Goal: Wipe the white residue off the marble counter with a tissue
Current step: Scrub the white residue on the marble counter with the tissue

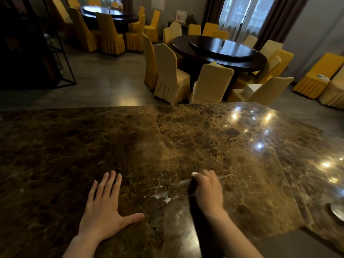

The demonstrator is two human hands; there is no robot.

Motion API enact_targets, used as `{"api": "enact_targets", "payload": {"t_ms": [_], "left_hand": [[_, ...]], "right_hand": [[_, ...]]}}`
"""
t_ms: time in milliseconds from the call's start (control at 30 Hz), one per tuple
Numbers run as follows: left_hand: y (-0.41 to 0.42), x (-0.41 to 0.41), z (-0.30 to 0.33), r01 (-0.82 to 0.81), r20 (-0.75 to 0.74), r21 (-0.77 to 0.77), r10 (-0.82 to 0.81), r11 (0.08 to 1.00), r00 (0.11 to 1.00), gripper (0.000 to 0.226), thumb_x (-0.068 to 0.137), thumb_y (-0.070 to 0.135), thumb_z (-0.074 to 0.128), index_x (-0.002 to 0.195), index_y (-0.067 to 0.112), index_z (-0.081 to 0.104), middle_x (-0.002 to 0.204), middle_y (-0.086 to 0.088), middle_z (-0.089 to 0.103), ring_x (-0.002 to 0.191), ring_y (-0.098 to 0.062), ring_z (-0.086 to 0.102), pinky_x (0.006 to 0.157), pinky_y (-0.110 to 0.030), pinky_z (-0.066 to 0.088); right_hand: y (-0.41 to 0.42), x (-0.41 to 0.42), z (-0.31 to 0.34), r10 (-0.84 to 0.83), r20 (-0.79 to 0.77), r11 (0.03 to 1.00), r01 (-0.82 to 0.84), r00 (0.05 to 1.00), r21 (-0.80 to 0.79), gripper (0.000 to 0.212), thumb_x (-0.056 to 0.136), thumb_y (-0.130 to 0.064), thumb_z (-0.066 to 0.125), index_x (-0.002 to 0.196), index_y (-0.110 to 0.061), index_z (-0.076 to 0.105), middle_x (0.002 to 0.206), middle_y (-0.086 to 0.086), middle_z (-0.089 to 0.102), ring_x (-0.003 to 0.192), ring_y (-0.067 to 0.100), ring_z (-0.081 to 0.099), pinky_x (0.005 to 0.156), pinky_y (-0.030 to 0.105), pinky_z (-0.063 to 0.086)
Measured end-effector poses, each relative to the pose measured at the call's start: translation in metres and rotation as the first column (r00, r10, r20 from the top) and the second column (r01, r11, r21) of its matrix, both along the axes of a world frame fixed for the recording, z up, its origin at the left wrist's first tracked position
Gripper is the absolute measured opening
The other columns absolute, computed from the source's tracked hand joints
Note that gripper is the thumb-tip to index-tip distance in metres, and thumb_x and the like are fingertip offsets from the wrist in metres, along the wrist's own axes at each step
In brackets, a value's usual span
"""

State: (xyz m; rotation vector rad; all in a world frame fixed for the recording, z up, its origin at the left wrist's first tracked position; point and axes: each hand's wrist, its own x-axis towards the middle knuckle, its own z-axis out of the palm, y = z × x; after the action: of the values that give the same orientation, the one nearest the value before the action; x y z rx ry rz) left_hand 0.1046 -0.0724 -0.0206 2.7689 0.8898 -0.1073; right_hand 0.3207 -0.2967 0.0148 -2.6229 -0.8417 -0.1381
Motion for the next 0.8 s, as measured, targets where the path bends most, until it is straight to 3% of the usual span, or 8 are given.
{"api": "enact_targets", "payload": {"t_ms": [133, 200, 267, 400, 467, 600, 733, 800], "left_hand": [[0.001, 0.000, 0.001, -0.002, -0.004, -0.014, 0.002, 1.000, 1.000, 0.153, 0.046, 0.120, 0.012, 0.158, 0.024, -0.026, 0.168, 0.003, -0.033, 0.155, -0.016, -0.034, 0.132, -0.049, -0.013], [0.001, 0.000, 0.002, -0.005, -0.021, -0.007, 0.005, 1.000, 1.000, 0.153, 0.045, 0.120, 0.010, 0.158, 0.024, -0.028, 0.168, 0.003, -0.035, 0.154, -0.016, -0.035, 0.132, -0.049, -0.014], [0.000, 0.000, 0.001, -0.001, -0.033, -0.003, 0.001, 1.000, 0.999, 0.153, 0.045, 0.120, 0.009, 0.157, 0.024, -0.030, 0.167, 0.003, -0.037, 0.154, -0.017, -0.036, 0.132, -0.049, -0.014], [0.001, 0.000, 0.000, -0.003, -0.012, -0.020, 0.003, 1.000, 1.000, 0.153, 0.045, 0.120, 0.012, 0.158, 0.024, -0.027, 0.169, 0.004, -0.034, 0.155, -0.016, -0.034, 0.132, -0.049, -0.013], [0.001, 0.000, -0.001, -0.006, -0.001, -0.027, 0.006, 1.000, 1.000, 0.153, 0.046, 0.120, 0.013, 0.159, 0.024, -0.026, 0.169, 0.003, -0.032, 0.155, -0.016, -0.033, 0.132, -0.049, -0.013], [0.001, -0.001, 0.000, 0.009, -0.023, -0.018, -0.010, 1.000, 1.000, 0.153, 0.046, 0.120, 0.012, 0.159, 0.024, -0.027, 0.168, 0.003, -0.035, 0.155, -0.016, -0.034, 0.132, -0.049, -0.014], [0.001, -0.002, 0.000, 0.004, -0.011, -0.020, -0.004, 1.000, 1.000, 0.153, 0.046, 0.120, 0.012, 0.158, 0.024, -0.028, 0.169, 0.002, -0.034, 0.155, -0.016, -0.034, 0.132, -0.049, -0.014], [0.005, -0.004, -0.001, -0.008, -0.023, -0.018, 0.007, 1.000, 1.000, 0.153, 0.045, 0.120, 0.011, 0.158, 0.024, -0.028, 0.169, 0.002, -0.034, 0.154, -0.017, -0.035, 0.132, -0.049, -0.014]], "right_hand": [[0.025, -0.037, 0.004, 0.265, -0.121, 0.964, -0.260, 0.957, 0.060, 0.012, 0.092, -0.020, 0.067, 0.095, -0.024, 0.078, 0.085, -0.010, 0.067, 0.083, 0.010, 0.052, 0.070, 0.025, 0.041], [0.016, -0.018, 0.014, 0.141, -0.149, 0.980, -0.117, 0.979, 0.159, 0.015, 0.095, -0.025, 0.066, 0.088, -0.021, 0.079, 0.080, -0.007, 0.071, 0.077, 0.011, 0.060, 0.071, 0.029, 0.046], [-0.005, 0.022, 0.022, -0.123, -0.113, 0.967, 0.145, 0.986, 0.209, 0.015, 0.094, -0.019, 0.068, 0.087, -0.016, 0.080, 0.082, 0.002, 0.075, 0.075, 0.019, 0.066, 0.067, 0.028, 0.044], [-0.044, 0.066, 0.019, -0.359, -0.084, 0.930, 0.364, 0.929, 0.049, 0.021, 0.092, -0.004, 0.060, 0.102, -0.009, 0.078, 0.095, 0.014, 0.074, 0.089, 0.035, 0.064, 0.072, 0.037, 0.050], [-0.042, 0.048, 0.006, -0.281, -0.026, 0.959, 0.280, 0.959, -0.031, 0.029, 0.090, 0.001, 0.057, 0.111, -0.009, 0.075, 0.102, 0.010, 0.073, 0.097, 0.030, 0.059, 0.079, 0.040, 0.051], [-0.017, 0.001, -0.009, -0.078, -0.010, 0.997, 0.078, 0.997, -0.007, 0.043, 0.080, 0.009, 0.060, 0.116, -0.012, 0.073, 0.109, 0.002, 0.073, 0.101, 0.023, 0.055, 0.081, 0.035, 0.049], [0.013, -0.046, -0.005, 0.183, -0.087, 0.981, -0.176, 0.979, 0.082, 0.028, 0.085, -0.005, 0.070, 0.105, -0.024, 0.077, 0.092, -0.010, 0.073, 0.088, 0.013, 0.055, 0.071, 0.027, 0.044], [0.017, -0.042, 0.000, 0.162, -0.128, 0.975, -0.139, 0.978, 0.175, 0.016, 0.089, -0.015, 0.072, 0.100, -0.025, 0.079, 0.088, -0.012, 0.074, 0.083, 0.009, 0.058, 0.071, 0.027, 0.046]]}}
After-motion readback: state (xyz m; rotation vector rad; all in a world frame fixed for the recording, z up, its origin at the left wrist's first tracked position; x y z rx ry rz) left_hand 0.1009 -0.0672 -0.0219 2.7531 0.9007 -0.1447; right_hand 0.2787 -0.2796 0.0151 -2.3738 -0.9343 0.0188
